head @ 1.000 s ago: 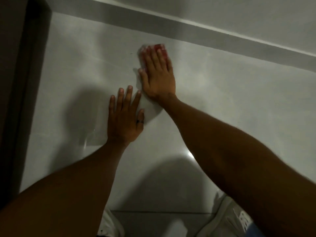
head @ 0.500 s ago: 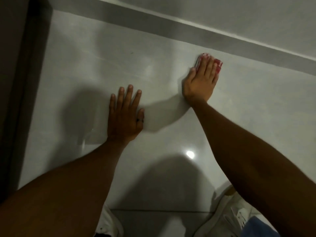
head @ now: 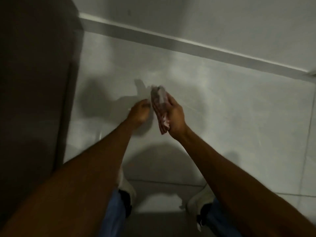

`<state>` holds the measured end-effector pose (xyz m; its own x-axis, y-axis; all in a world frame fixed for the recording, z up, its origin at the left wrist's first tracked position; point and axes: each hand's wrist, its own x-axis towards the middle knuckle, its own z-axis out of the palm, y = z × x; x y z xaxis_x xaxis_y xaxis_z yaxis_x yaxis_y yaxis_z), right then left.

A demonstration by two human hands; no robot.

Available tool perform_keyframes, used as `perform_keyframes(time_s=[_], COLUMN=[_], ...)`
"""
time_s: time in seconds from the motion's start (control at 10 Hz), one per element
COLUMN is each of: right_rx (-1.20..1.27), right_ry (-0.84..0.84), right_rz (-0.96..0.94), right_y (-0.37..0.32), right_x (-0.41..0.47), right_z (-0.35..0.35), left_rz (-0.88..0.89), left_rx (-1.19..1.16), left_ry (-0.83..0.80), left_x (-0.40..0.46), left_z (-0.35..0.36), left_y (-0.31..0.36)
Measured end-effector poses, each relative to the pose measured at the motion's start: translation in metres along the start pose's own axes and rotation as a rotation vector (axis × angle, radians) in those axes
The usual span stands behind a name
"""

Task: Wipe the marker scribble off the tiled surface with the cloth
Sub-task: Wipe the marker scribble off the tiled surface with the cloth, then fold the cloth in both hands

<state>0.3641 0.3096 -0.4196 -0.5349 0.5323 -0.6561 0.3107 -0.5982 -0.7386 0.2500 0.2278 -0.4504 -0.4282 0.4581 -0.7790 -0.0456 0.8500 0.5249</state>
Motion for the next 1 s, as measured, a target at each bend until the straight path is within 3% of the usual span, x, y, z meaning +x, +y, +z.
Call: perform_keyframes(time_s=[0.1, 0.2, 0.3, 0.4, 0.5, 0.6, 0.7, 0.8, 0.9, 1.0], right_rx=[0.605, 0.697, 0.564, 0.238, -0.172, -0.740, -1.378, -1.711, -1.675, -1.601], right_ry=[-0.062, -0.061, -0.141, -0.272, -0.227, -0.168, -0.220, -0.224, -0.163, -0.086], right_rz=[0.127, 0.165, 0.081, -0.005, -0.122, -0.269, -0.300, -0.333, -0.378, -0.566], right_y=[-0.070, -0.157, -0.232, -0.290, -0.331, -0.346, -0.341, -0.331, -0.358, -0.410], right_x=[-0.051, -0.099, -0.129, -0.135, -0.110, -0.069, -0.037, -0.039, -0.074, -0.131], right_z=[0.053, 0.122, 0.192, 0.259, 0.322, 0.374, 0.404, 0.411, 0.400, 0.363], left_rz=[-0.306, -0.199, -0.083, -0.065, -0.015, -0.074, -0.152, -0.186, -0.219, -0.067], left_rx=[-0.939, -1.123, -1.036, -1.061, -0.974, -0.802, -0.633, -0.343, -0.029, 0.218], left_ry=[-0.075, 0.035, 0.177, 0.290, 0.437, 0.483, 0.454, 0.426, 0.509, 0.652], left_x=[-0.097, -0.211, -0.277, -0.310, -0.308, -0.276, -0.238, -0.223, -0.248, -0.307], left_z=[-0.042, -0.115, -0.193, -0.273, -0.341, -0.385, -0.402, -0.403, -0.406, -0.399], left_y=[0.069, 0.119, 0.135, 0.133, 0.114, 0.081, 0.054, 0.047, 0.080, 0.149])
